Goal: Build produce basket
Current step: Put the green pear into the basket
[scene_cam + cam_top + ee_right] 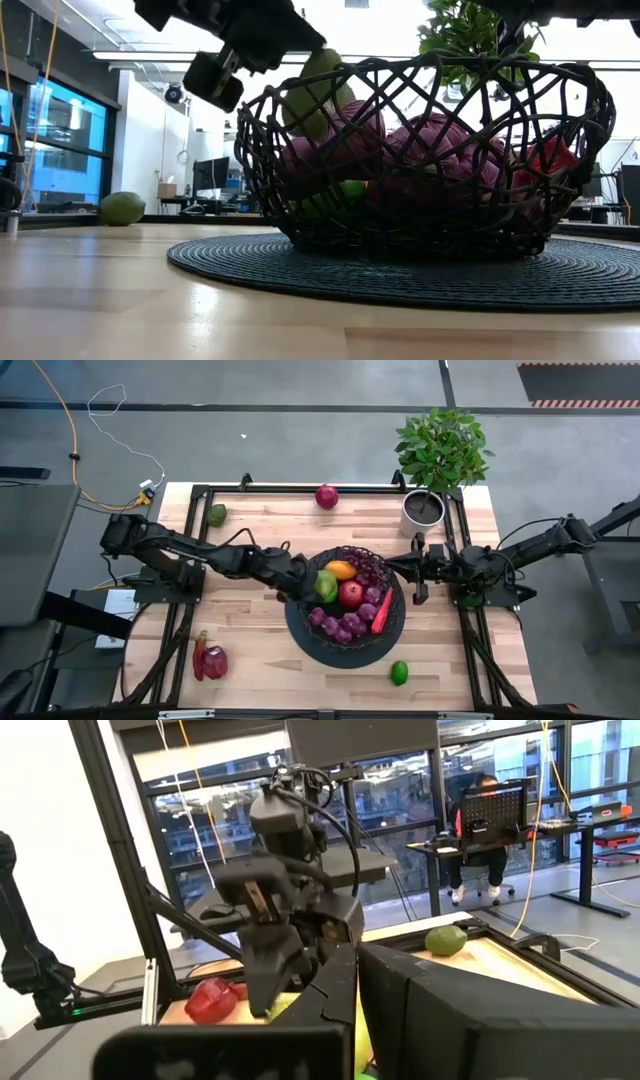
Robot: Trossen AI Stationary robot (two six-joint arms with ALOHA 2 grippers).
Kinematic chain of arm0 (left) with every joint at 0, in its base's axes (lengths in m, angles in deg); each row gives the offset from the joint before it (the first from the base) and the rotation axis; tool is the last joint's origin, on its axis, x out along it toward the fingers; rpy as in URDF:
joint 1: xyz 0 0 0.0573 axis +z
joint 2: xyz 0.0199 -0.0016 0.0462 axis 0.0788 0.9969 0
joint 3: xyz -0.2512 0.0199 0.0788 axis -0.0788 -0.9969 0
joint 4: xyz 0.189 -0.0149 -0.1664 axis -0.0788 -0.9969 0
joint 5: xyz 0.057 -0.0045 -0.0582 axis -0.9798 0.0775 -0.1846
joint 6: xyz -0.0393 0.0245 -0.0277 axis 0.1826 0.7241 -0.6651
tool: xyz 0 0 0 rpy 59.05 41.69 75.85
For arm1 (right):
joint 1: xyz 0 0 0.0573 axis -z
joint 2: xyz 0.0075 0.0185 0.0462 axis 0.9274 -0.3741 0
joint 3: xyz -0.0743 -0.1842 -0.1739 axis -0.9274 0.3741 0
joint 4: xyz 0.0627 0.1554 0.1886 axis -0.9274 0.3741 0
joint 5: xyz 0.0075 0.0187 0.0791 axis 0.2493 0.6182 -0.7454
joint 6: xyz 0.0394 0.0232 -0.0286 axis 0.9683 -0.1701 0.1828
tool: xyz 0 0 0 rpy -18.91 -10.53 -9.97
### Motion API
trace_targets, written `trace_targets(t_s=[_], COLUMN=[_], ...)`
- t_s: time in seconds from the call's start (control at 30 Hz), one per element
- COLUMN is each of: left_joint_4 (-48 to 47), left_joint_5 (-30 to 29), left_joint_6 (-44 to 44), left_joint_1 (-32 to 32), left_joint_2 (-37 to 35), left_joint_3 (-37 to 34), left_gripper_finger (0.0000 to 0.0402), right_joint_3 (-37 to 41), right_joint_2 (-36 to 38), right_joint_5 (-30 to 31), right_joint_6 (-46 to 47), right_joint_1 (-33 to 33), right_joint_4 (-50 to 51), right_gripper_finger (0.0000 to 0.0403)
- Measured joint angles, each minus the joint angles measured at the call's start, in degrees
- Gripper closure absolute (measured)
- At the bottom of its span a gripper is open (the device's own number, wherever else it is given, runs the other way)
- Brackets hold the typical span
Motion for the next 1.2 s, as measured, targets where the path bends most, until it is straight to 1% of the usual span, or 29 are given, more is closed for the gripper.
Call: trace_targets(t_s=[0.17,0.3,0.43,0.6,0.73,0.87,0.93,1.07,1.2], left_joint_4=[-0.24,-3.97,-6.21,-6.25,-8.96,-3.75,-3.02,-10.74,-12.35], left_joint_5=[2.15,1.37,-0.55,-0.21,0.19,0.68,0.6,0.53,0.16], left_joint_6=[-0.44,-0.58,0.34,1.5,2.01,1.72,1.79,1.76,2.6], left_joint_1=[-3.35,-4.94,-4.88,-3.79,-3.87,-3.83,-3.79,-4.67,-4.88], left_joint_2=[-0.7,-0.69,-0.69,-0.69,-0.69,-0.69,-0.71,-0.71,-0.71], left_joint_3=[0.02,0.0,0.0,0.02,0.0,0.0,0.04,0.0,0.0], left_gripper_finger=[0.0401,0.0401,0.0401,0.0401,0.0401,0.0401,0.0401,0.0401,0.0401], right_joint_3=[0.0,0.0,0.0,0.0,0.0,0.0,0.0,0.0,0.0], right_joint_2=[0.0,-0.02,0.0,-0.02,0.0,0.0,0.0,0.0,0.0], right_joint_5=[0.0,0.0,0.0,0.0,0.0,0.0,0.0,0.0,0.0], right_joint_6=[0.02,0.07,0.07,0.67,0.98,0.98,0.98,0.98,0.98], right_joint_1=[0.0,0.0,0.0,0.0,0.0,0.01,0.0,0.0,0.0], right_joint_4=[0.86,0.88,0.88,0.86,0.85,0.86,0.86,0.84,0.83], right_gripper_finger=[0.0403,0.0403,0.0403,0.0403,0.0403,0.0403,0.0403,0.0403,0.0403])
